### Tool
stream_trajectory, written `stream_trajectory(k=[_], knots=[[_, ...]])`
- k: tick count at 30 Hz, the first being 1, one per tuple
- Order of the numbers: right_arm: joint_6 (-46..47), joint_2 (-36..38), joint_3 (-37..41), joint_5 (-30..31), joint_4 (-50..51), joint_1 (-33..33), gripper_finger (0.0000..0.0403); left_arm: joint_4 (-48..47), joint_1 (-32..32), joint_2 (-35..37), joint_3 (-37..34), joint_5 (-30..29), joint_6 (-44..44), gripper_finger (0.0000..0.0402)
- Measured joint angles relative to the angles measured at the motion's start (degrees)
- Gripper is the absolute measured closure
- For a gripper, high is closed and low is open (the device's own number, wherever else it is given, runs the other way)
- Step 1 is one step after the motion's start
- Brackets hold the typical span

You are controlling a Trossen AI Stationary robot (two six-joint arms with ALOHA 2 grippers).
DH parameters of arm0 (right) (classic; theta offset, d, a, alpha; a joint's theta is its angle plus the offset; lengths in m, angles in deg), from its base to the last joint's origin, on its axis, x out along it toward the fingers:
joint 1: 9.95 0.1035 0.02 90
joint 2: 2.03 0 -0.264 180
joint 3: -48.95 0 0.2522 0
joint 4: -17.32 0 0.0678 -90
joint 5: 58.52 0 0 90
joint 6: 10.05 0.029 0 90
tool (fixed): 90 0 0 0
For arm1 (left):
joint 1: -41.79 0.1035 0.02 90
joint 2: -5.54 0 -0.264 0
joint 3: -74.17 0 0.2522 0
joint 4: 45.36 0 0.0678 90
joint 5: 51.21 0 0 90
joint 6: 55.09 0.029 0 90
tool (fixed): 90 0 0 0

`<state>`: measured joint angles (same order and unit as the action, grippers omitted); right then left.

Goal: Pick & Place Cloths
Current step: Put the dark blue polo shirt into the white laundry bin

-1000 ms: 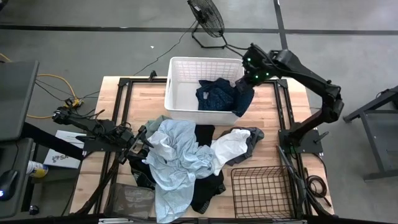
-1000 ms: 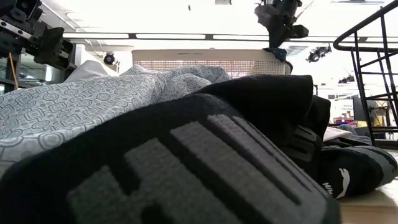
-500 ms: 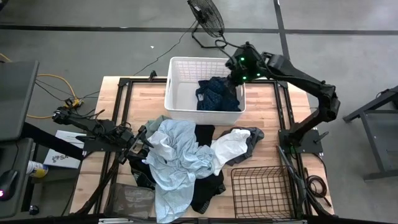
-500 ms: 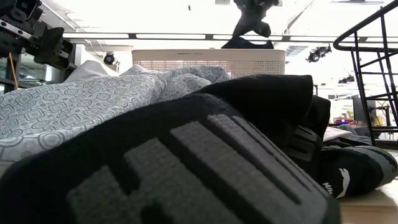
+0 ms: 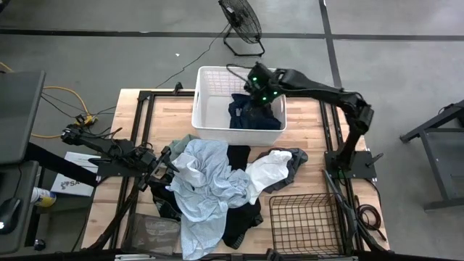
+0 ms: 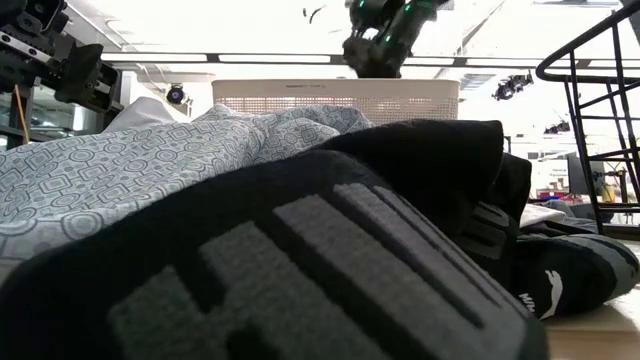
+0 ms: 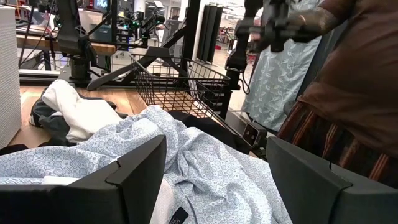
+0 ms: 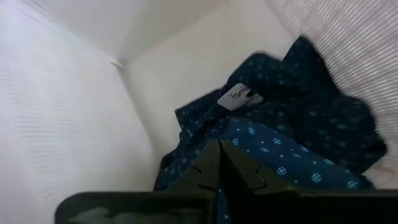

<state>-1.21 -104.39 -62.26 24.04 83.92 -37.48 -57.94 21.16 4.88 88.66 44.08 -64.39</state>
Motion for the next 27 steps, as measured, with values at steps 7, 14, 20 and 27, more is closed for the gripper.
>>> stream_trajectory(k=[7,14,20,27], knots=[[3.12,-7.29,0.0,-0.03,0.24,0.0,0.0399,0.0,-0.01,0.0,0.0,-0.02,0.0,0.0128],[3.29,-11.88,0.0,-0.61,0.69,0.04,0.0399,-0.01,-0.01,0.0,0.0,-0.01,0.0,0.0128],[3.14,-11.89,0.0,-1.68,0.85,0.04,0.0398,0.0,0.0,0.0,0.0,0.0,0.0,0.0128],[1.6,-7.32,0.0,-2.18,1.6,0.04,0.0355,-0.01,-0.01,0.01,0.0,0.0,-0.01,0.0128]])
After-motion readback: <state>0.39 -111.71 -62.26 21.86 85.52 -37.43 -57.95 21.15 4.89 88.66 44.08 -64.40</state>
